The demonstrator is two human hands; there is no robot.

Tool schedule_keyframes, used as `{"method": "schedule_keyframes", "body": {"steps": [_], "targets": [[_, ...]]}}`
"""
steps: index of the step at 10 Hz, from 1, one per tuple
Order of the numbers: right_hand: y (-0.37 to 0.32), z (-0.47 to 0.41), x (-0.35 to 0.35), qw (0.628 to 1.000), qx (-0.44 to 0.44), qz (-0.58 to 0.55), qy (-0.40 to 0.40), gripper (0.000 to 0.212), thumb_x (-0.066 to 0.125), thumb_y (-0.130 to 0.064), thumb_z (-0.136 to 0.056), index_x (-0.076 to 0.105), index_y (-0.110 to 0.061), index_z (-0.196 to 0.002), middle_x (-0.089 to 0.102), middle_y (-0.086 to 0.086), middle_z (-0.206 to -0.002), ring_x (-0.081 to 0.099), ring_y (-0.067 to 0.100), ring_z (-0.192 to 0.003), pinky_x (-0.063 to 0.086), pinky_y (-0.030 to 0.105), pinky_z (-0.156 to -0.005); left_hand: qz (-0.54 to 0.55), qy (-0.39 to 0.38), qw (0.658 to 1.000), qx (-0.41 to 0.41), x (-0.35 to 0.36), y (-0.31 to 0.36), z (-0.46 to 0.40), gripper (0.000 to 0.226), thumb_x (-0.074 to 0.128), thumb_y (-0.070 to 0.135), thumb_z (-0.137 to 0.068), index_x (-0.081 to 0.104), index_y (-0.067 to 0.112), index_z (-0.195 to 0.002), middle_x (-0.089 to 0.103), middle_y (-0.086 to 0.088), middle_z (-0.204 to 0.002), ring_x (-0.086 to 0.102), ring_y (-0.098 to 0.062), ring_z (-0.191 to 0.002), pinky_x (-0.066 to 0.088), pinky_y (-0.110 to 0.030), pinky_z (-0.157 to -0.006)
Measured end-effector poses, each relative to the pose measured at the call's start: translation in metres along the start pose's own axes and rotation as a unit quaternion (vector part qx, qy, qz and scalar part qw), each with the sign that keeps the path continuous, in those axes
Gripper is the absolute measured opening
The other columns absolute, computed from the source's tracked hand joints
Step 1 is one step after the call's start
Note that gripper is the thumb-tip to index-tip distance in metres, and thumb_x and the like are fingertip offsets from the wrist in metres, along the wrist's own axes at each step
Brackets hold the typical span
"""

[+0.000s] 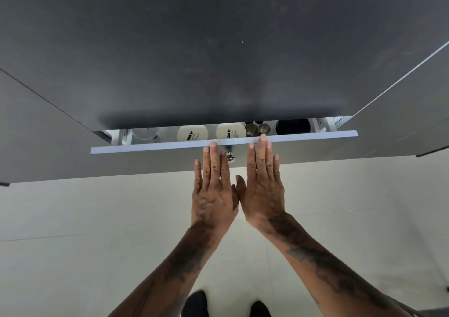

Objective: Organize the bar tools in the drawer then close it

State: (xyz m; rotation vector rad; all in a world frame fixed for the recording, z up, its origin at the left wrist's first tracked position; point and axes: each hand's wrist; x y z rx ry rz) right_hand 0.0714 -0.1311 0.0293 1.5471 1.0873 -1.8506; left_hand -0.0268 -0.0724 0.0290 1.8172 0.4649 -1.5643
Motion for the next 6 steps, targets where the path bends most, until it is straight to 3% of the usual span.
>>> {"method": "schedule_keyframes", "body": {"steps": [1,2,3,4,6], "targets": [[-0.009,-0.009,0.006,0.998,-0.01,-0.035,-0.06,0.074,0.039,-0.037,-0.1,0.001,-0.006,-0.155,-0.01,0.016,-0.163,-0.008,0.031,-0.151,0.006,0.044,-0.124,0.011,-0.036,0.999,0.02,0.011,-0.013,-0.003,0.067,0.05,0.022,-0.093,0.027,-0.008,-0.148,0.016,-0.029,-0.159,0.016,-0.041,-0.148,0.031,-0.055,-0.115],[-0.009,-0.031,0.008,0.995,-0.014,-0.051,-0.087,0.075,0.037,-0.036,-0.1,-0.007,-0.009,-0.155,-0.019,0.014,-0.162,-0.014,0.028,-0.151,0.001,0.044,-0.124,0.001,-0.068,0.998,-0.009,0.009,-0.027,-0.026,0.084,0.057,0.026,-0.088,0.013,-0.006,-0.152,0.002,-0.025,-0.162,0.002,-0.039,-0.15,0.017,-0.05,-0.121],[-0.009,-0.043,0.008,0.992,0.001,-0.064,-0.113,0.08,0.042,-0.033,-0.098,-0.01,-0.012,-0.155,-0.024,0.012,-0.161,-0.016,0.027,-0.151,0.0,0.047,-0.123,0.009,-0.11,0.993,-0.032,0.006,-0.033,-0.044,0.094,0.054,0.036,-0.09,-0.006,0.001,-0.154,-0.017,-0.02,-0.162,-0.014,-0.034,-0.15,0.004,-0.047,-0.123],[-0.009,-0.052,0.007,0.987,0.007,-0.066,-0.146,0.085,0.047,-0.033,-0.096,-0.013,-0.015,-0.155,-0.028,0.01,-0.16,-0.018,0.027,-0.15,0.001,0.049,-0.121,-0.008,-0.151,0.987,-0.052,0.003,-0.038,-0.053,0.105,0.059,0.039,-0.088,-0.016,0.008,-0.153,-0.026,-0.014,-0.161,-0.021,-0.031,-0.149,0.0,-0.05,-0.122],[-0.001,-0.051,-0.002,0.986,0.009,-0.068,-0.151,0.085,0.05,-0.033,-0.096,-0.008,-0.019,-0.156,-0.025,0.006,-0.162,-0.015,0.029,-0.151,0.011,0.05,-0.12,-0.017,-0.169,0.984,-0.046,-0.013,-0.038,-0.053,0.106,0.064,0.035,-0.087,-0.015,0.011,-0.153,-0.024,-0.012,-0.162,-0.019,-0.032,-0.149,0.002,-0.05,-0.122]]}}
Point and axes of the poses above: each hand's wrist, its own z-axis away from the middle knuckle, its own x-axis out of the palm, y = z × x
